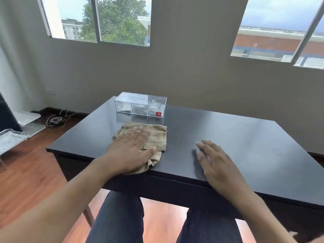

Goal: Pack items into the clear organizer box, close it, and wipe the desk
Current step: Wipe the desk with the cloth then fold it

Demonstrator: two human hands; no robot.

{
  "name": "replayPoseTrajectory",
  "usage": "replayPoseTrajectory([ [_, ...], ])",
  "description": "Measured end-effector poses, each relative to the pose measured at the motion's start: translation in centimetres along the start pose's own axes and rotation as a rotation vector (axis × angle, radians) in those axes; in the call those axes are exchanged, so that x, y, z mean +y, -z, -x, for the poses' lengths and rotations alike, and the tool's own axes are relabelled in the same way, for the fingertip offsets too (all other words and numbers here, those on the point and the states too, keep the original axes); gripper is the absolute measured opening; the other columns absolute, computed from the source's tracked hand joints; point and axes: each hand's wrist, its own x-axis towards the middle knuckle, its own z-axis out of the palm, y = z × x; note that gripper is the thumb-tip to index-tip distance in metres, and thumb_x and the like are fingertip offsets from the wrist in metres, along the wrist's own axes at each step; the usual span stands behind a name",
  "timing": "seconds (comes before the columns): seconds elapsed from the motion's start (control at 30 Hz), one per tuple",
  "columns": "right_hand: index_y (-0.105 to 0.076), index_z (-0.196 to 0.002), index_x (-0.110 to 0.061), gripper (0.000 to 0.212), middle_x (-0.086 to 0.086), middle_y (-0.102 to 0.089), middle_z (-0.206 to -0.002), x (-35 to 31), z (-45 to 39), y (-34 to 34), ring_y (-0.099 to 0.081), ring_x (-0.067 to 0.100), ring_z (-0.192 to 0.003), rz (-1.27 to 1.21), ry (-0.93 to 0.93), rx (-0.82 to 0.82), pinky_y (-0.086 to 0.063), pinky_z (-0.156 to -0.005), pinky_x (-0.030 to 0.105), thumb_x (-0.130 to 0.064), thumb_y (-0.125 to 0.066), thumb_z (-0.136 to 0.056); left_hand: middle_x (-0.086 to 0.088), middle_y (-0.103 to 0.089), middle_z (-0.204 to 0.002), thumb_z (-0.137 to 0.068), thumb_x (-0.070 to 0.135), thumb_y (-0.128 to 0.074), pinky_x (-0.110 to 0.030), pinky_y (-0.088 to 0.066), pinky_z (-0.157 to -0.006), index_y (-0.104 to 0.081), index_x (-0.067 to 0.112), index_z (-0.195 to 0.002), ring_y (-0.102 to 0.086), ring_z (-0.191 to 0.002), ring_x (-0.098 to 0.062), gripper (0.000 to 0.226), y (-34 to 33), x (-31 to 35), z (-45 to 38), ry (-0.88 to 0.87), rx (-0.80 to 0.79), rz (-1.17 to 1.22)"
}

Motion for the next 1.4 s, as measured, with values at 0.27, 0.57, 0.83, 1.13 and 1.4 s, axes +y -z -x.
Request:
replayPoseTrajectory([
  [0.27, -0.046, -0.149, -0.031, 0.055, -0.013, -0.034, -0.161, 0.4, 0.0, -0.1, -0.02, 0.005, -0.152, 0.099, -0.023, -0.081, -0.011, -0.126, 0.031, -0.052, -0.027, -0.101, 0.007, 0.002, -0.172, -0.098, 0.069, -0.024, -0.036, 0.0, -0.125, -0.007, 0.032, -0.163, 0.0, -0.158, -0.012, 0.077, 1.8, -7.9, 0.5, 0.212, 0.022, -0.033],
  [0.57, -0.046, -0.149, -0.034, 0.058, -0.015, -0.033, -0.162, 0.4, 0.1, 0.0, -0.021, 0.004, -0.152, 0.12, -0.037, -0.083, -0.009, -0.126, 0.029, -0.055, -0.025, -0.1, 0.002, -0.008, -0.172, -0.074, 0.086, -0.01, -0.041, -0.006, -0.128, -0.015, 0.029, -0.162, -0.006, -0.158, -0.014, 0.105, 2.2, -14.7, -1.1, 0.355, 0.064, -0.038],
  [0.83, -0.048, -0.146, -0.035, 0.052, -0.015, -0.036, -0.16, 0.0, 0.1, -0.1, -0.024, 0.005, -0.15, 0.136, -0.055, -0.062, -0.013, -0.125, 0.031, -0.052, -0.028, -0.102, -0.002, -0.008, -0.172, -0.093, 0.072, -0.024, -0.041, -0.005, -0.128, -0.015, 0.024, -0.163, -0.006, -0.158, -0.02, 0.085, 2.0, -13.8, -1.6, 0.473, 0.091, -0.044],
  [1.13, -0.051, -0.142, -0.033, 0.05, -0.009, -0.044, -0.154, -0.3, 0.0, -0.5, -0.034, 0.011, -0.146, 0.171, -0.061, -0.035, -0.022, -0.124, 0.038, -0.049, -0.029, -0.1, -0.014, 0.002, -0.171, -0.092, 0.07, -0.018, -0.049, 0.0, -0.127, -0.002, 0.013, -0.163, 0.001, -0.158, -0.031, 0.093, 0.4, -1.4, -1.1, 0.39, 0.068, -0.021],
  [1.4, -0.053, -0.144, -0.033, 0.046, -0.012, -0.042, -0.156, -1.1, 0.3, -0.1, -0.032, 0.01, -0.147, 0.144, -0.082, -0.031, -0.025, -0.12, 0.038, -0.043, -0.036, -0.102, -0.006, 0.004, -0.172, -0.094, 0.069, -0.026, -0.046, 0.006, -0.126, -0.005, 0.022, -0.163, 0.006, -0.158, -0.025, 0.087, -1.6, 6.8, -1.7, -0.008, 0.046, 0.072],
])
